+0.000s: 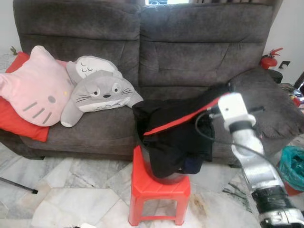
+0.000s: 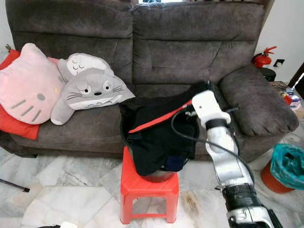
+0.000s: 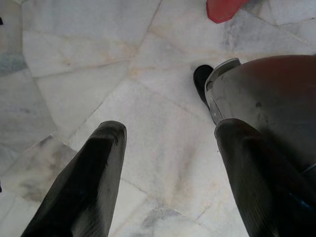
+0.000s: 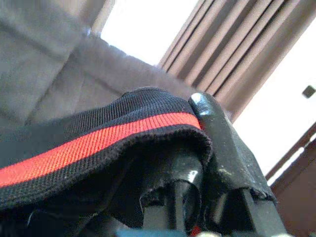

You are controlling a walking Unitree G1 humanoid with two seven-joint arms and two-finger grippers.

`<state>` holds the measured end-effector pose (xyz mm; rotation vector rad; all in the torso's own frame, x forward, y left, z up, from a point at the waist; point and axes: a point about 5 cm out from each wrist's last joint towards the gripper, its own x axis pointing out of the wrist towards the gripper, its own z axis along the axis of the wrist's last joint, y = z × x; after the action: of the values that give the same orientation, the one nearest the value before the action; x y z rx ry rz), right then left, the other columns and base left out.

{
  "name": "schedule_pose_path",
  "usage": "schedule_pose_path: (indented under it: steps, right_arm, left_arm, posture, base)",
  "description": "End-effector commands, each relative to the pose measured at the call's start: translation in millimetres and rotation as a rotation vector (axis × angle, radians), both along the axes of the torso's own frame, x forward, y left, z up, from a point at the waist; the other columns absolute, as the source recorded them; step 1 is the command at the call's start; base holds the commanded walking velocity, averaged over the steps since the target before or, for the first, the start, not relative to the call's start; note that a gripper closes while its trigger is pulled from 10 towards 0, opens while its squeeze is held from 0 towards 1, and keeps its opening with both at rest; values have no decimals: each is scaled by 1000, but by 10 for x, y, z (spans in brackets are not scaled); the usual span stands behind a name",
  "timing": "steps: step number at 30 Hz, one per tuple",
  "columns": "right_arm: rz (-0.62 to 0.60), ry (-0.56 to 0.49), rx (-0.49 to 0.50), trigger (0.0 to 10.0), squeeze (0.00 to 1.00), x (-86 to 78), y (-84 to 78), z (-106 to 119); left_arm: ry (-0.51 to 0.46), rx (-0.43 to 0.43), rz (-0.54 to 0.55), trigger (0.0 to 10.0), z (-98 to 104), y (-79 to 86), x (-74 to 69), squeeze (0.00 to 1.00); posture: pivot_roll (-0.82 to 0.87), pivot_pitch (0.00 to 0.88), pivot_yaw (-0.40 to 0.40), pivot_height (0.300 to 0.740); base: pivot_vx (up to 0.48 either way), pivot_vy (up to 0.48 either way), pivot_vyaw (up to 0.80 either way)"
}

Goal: Hang hanger

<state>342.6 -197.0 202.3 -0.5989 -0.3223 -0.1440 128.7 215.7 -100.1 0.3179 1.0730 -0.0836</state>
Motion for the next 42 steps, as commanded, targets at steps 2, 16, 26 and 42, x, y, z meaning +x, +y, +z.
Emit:
schedule_pose_path:
  steps: [2, 16, 26, 42]
  right_arm:
    - [13, -127, 17, 10000, 0, -12, 13, 354]
    - [201, -414, -1, 10000, 0, -262, 407, 1275]
    - [152, -53, 185, 10000, 0, -491, 624, 320]
    - [59, 69, 265, 10000, 0, -572, 550, 34]
  left_arm:
    - [13, 9, -23, 10000, -4, 15, -20, 0]
    - [11, 10, -23, 10000, -2, 8, -7, 0]
    - [12, 5, -21, 10000, -11, -19, -20, 0]
    - [14, 7, -19, 10000, -15, 30, -76, 0]
  posture:
    - [-128, 0, -11, 740]
    - [-140, 0, -7, 740]
    - [-115, 0, -25, 740]
    - [-89, 0, -19, 740]
  base:
    - [0, 0, 0]
    - [0, 0, 0]
    - [0, 0, 0]
    - [0, 0, 0]
